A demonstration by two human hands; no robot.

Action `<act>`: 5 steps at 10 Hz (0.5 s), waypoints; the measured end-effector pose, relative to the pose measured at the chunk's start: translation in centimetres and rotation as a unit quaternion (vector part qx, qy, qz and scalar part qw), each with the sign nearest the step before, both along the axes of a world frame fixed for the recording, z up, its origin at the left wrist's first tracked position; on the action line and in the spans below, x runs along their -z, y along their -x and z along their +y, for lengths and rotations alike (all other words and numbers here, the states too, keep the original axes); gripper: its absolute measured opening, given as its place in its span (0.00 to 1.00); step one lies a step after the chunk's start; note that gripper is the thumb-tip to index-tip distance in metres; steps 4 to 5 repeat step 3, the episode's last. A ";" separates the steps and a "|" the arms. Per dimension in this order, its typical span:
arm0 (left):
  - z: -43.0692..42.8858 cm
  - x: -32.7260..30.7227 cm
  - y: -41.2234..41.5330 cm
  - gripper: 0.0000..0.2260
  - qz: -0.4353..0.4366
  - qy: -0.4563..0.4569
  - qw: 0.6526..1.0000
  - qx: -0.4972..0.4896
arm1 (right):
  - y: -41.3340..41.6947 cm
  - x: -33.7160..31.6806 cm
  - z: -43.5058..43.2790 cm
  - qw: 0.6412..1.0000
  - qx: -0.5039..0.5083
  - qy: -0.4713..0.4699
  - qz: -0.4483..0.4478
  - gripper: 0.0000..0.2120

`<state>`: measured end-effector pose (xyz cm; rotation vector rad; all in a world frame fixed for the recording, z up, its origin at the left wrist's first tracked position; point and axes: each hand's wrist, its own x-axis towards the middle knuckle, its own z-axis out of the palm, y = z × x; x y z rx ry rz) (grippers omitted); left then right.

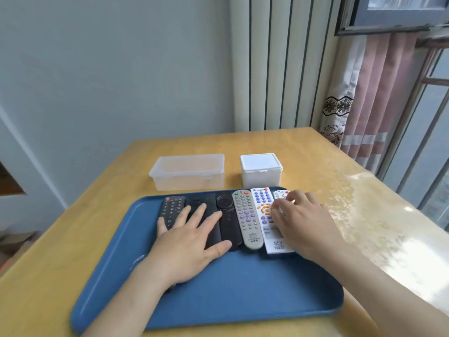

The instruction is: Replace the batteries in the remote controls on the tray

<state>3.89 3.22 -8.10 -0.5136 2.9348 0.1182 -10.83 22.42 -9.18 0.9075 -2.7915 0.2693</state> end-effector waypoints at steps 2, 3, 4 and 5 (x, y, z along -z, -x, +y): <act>-1.2 0.0 -0.5 0.34 0.017 -0.006 1.000 0.016 | 0.0 0.2 -0.7 0.998 0.004 0.040 -0.053 0.20; -0.7 -1.4 -1.5 0.32 0.229 -0.052 0.972 0.023 | 0.1 -1.2 0.7 0.983 -0.009 0.171 -0.060 0.20; -0.7 -1.4 -1.5 0.32 0.229 -0.052 0.972 0.023 | 0.1 -1.2 0.7 0.983 -0.009 0.171 -0.060 0.20; -0.7 -1.4 -1.5 0.32 0.229 -0.052 0.972 0.023 | 0.1 -1.2 0.7 0.983 -0.009 0.171 -0.060 0.20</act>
